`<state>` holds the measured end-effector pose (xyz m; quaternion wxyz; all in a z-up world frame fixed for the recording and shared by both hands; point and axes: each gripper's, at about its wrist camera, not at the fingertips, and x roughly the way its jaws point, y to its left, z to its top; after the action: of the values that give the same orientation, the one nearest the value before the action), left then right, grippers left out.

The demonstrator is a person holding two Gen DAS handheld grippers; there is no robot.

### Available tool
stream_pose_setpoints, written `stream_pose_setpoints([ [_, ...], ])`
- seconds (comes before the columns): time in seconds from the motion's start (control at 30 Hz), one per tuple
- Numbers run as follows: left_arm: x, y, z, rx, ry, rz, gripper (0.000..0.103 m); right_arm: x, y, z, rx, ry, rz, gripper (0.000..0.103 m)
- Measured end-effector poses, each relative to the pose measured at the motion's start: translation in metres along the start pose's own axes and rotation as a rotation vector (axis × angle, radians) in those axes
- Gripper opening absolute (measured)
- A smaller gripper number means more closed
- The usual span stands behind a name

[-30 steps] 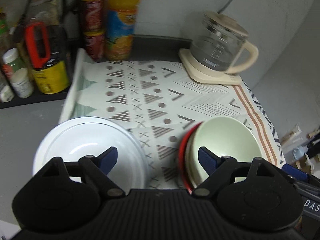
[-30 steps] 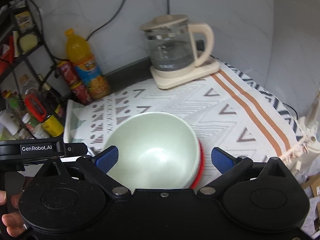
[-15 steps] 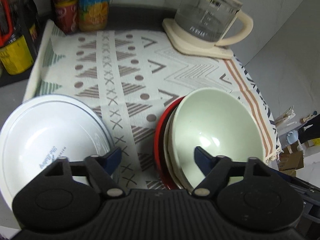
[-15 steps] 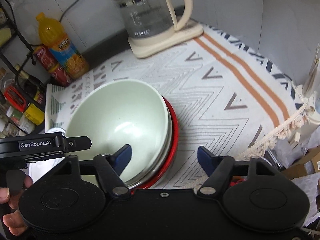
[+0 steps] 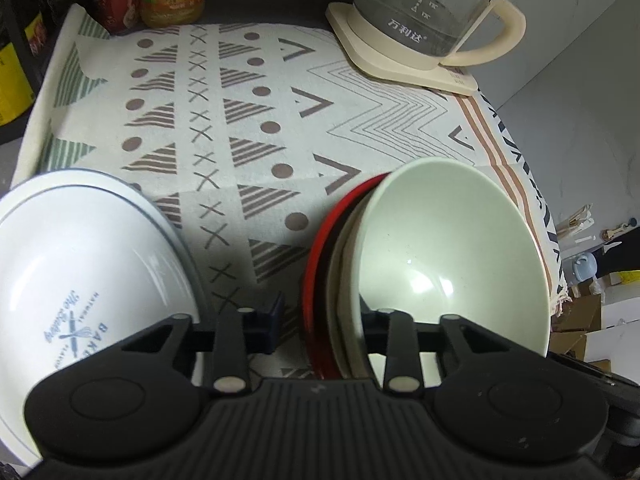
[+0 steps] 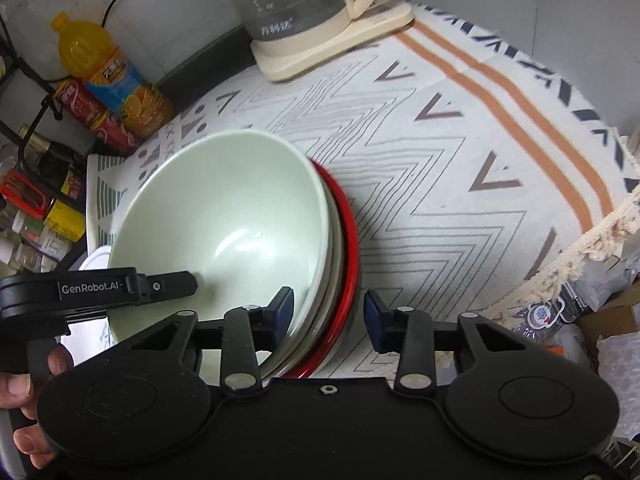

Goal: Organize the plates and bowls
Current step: 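Close both grippers on the rim of the nested bowls, then lift the nested bowls with both grippers and carry them over the plate stack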

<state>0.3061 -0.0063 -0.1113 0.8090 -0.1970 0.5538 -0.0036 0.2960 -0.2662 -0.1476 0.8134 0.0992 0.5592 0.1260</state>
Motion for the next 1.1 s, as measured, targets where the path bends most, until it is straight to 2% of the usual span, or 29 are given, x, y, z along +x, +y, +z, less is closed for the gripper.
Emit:
stream_pose_setpoints([
  [0.23, -0.001, -0.006, -0.003, 0.033, -0.001, 0.014, 0.024, -0.002, 0.002, 0.002, -0.031, 0.004, -0.004, 0.033],
  [0.43, -0.013, -0.008, -0.004, 0.036, -0.031, 0.019, 0.024, -0.013, 0.007, 0.007, -0.046, -0.030, 0.002, 0.033],
  [0.63, -0.032, -0.015, 0.004, 0.045, -0.094, 0.011, 0.024, -0.028, 0.013, 0.014, -0.063, -0.083, 0.017, 0.033],
  [0.83, -0.047, -0.012, 0.009, 0.022, -0.123, -0.002, 0.024, -0.041, 0.019, 0.018, -0.063, -0.121, 0.039, 0.032],
  [1.1, -0.080, -0.006, 0.004, 0.002, -0.194, 0.004, 0.024, -0.056, 0.043, 0.021, -0.126, -0.184, 0.080, 0.032],
])
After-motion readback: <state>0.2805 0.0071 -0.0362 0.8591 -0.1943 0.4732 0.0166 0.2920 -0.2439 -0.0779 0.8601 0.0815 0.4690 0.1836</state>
